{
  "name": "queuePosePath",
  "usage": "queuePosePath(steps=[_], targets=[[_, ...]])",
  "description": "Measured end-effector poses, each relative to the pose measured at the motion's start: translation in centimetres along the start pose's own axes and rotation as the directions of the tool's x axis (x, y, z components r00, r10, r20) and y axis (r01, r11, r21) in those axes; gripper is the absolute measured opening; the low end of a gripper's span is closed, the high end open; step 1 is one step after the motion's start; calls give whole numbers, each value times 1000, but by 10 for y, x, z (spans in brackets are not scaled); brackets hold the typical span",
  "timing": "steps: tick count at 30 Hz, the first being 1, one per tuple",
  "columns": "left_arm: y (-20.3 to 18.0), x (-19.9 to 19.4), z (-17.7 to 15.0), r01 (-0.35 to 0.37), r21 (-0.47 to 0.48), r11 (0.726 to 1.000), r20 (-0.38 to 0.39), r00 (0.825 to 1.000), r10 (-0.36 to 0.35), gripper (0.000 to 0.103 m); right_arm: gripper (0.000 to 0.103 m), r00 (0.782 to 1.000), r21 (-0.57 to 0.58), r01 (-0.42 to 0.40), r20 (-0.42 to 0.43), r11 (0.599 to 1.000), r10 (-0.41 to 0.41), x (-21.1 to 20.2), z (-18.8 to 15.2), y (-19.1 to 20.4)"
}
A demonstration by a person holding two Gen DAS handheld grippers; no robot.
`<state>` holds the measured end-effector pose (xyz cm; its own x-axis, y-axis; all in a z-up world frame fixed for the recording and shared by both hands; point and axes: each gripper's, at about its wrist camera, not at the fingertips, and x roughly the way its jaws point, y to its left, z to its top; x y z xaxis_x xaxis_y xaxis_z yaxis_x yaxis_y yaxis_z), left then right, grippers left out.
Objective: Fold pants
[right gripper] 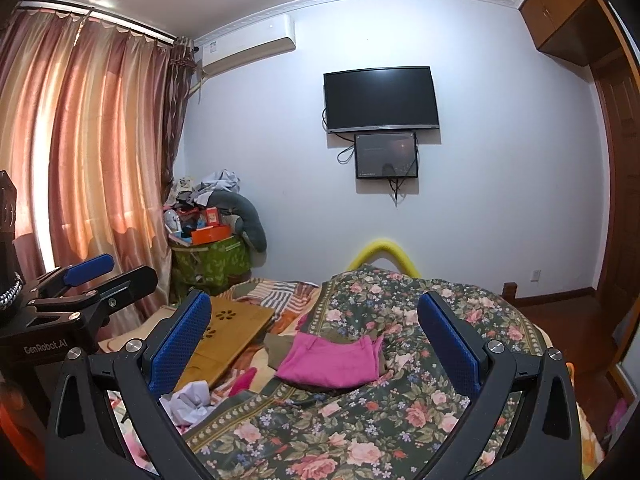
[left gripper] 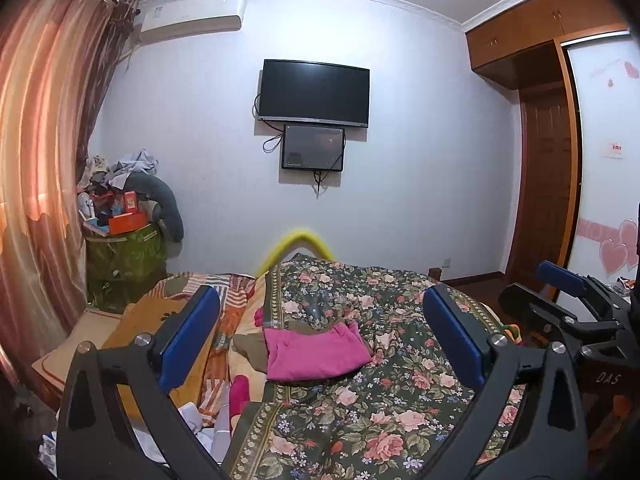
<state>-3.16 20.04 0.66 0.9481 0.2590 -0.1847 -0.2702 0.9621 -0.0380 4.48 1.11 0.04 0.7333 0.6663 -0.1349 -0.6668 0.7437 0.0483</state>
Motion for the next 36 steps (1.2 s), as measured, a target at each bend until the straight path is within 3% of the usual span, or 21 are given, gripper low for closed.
queuePosePath(steps=[36], targets=[[-3, 7, -3, 24, -8, 1000, -34, 999, -24, 103, 103, 1000, 16, 5, -12, 1000, -5, 1, -2, 3]])
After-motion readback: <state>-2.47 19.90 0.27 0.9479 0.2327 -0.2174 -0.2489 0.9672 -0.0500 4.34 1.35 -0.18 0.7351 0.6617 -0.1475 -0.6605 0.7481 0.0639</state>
